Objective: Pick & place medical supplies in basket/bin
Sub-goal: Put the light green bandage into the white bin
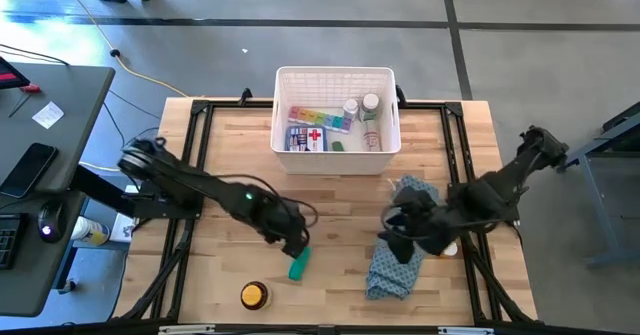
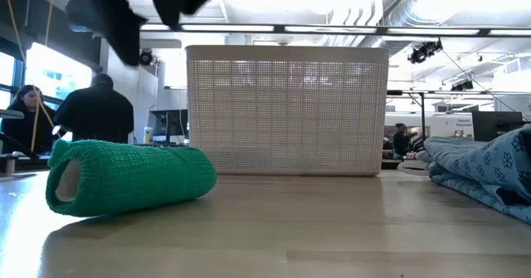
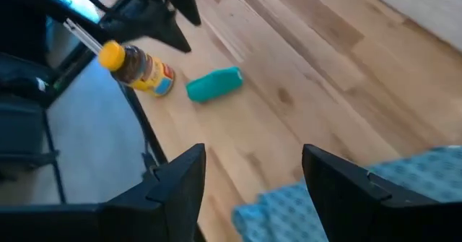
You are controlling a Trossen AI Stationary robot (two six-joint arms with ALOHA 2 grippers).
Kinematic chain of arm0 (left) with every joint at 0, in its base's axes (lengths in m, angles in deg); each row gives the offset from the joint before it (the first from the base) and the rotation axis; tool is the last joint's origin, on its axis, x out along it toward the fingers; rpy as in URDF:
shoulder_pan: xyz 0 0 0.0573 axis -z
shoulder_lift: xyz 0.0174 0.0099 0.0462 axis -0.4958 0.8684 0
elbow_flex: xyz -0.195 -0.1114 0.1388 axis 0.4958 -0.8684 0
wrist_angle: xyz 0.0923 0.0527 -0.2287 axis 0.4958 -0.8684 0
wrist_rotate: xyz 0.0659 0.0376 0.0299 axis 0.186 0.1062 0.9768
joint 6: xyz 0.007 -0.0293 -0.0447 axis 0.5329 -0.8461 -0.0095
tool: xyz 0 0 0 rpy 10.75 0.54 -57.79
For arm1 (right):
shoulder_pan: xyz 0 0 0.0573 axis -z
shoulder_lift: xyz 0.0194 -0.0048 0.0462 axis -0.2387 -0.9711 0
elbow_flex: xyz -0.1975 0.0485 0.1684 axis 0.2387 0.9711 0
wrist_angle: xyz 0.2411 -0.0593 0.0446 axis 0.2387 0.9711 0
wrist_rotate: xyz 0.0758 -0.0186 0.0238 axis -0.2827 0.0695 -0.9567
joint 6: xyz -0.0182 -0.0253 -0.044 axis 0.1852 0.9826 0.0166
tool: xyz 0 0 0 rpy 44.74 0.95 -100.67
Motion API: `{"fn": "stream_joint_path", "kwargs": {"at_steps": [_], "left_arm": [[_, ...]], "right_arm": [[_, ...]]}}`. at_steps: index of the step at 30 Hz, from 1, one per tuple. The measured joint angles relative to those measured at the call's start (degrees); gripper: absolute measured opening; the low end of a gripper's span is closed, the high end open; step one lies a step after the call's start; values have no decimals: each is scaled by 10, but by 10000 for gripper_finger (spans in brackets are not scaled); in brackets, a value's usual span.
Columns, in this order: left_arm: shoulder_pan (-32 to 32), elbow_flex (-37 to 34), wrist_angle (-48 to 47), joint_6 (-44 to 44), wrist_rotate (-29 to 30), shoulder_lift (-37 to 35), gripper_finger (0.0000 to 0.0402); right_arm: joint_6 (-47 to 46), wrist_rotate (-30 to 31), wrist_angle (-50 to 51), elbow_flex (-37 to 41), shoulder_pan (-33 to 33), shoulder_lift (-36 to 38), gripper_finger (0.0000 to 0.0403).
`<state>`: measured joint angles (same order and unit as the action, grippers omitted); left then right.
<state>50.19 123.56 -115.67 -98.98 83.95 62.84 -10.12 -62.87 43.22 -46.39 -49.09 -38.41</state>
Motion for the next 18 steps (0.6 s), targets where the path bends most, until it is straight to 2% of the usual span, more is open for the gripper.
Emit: {"fn": "stream_joint_path", "kwargs": {"at_steps": [7,10,13,18], "left_arm": [[2,21,112,-43,1,85,318],[2,37,93,-56,7,121,305],[2,44,76,-70,-24,149,293],[2,44,53,-74,-39,165,280]], "right_arm": [[-2,14,97,0,-68,23,220],[-15,1,132,0,-90,28,220],[-35,4,145,0,-112,33,220],[-55,33,148,0,-143,32,220]]}}
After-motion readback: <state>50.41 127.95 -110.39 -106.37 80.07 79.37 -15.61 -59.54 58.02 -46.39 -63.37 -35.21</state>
